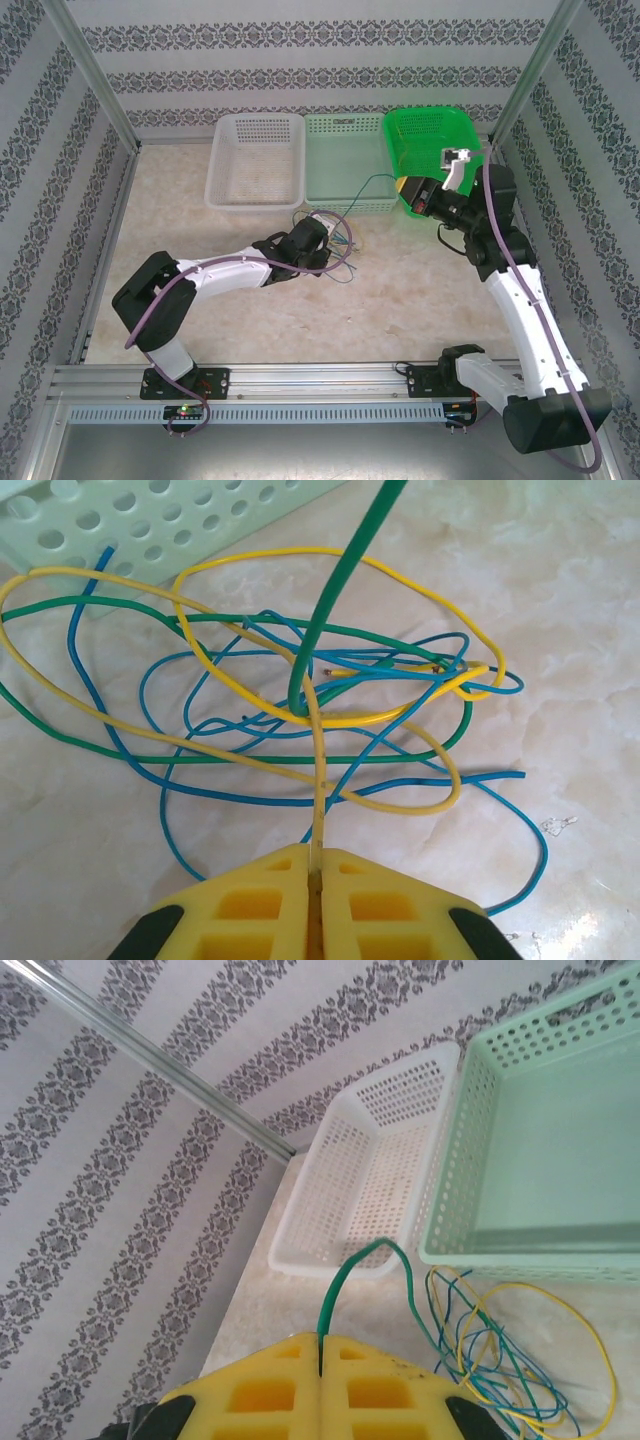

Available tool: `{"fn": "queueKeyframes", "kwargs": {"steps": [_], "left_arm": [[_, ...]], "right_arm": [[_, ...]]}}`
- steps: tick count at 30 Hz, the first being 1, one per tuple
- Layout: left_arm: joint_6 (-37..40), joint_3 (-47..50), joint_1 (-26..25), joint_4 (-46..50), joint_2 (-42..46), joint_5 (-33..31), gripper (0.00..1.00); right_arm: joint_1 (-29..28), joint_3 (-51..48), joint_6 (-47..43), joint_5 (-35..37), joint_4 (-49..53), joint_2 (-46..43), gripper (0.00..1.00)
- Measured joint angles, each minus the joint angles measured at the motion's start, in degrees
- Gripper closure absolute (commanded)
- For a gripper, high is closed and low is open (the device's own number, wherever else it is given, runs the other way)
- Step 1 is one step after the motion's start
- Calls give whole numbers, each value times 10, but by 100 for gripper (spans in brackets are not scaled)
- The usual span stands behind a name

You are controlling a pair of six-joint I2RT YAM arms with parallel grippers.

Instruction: Untangle the cables

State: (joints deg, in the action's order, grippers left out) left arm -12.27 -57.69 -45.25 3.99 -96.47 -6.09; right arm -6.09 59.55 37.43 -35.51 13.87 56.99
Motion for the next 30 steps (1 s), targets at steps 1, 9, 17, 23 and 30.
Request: {"fn": "queueKeyframes", "kwargs": {"steps": [1, 9, 17, 23, 30], "left_arm": [[0, 1, 0, 0, 0, -1, 86], [-2, 13, 3, 1, 0, 17, 38], [4, 52, 4, -6, 46, 50, 2], [2, 54, 4, -17, 97, 40, 0], [-2, -19, 5, -44, 68, 67, 2]], "right_arm": [[2, 0, 0, 1, 0, -5, 100], [15, -15, 4, 24, -14, -48, 100], [5, -82, 33, 41, -83, -57, 100], [-17, -104, 66, 40, -145, -43, 100], [-49, -134, 108, 40, -209, -33, 100]]}}
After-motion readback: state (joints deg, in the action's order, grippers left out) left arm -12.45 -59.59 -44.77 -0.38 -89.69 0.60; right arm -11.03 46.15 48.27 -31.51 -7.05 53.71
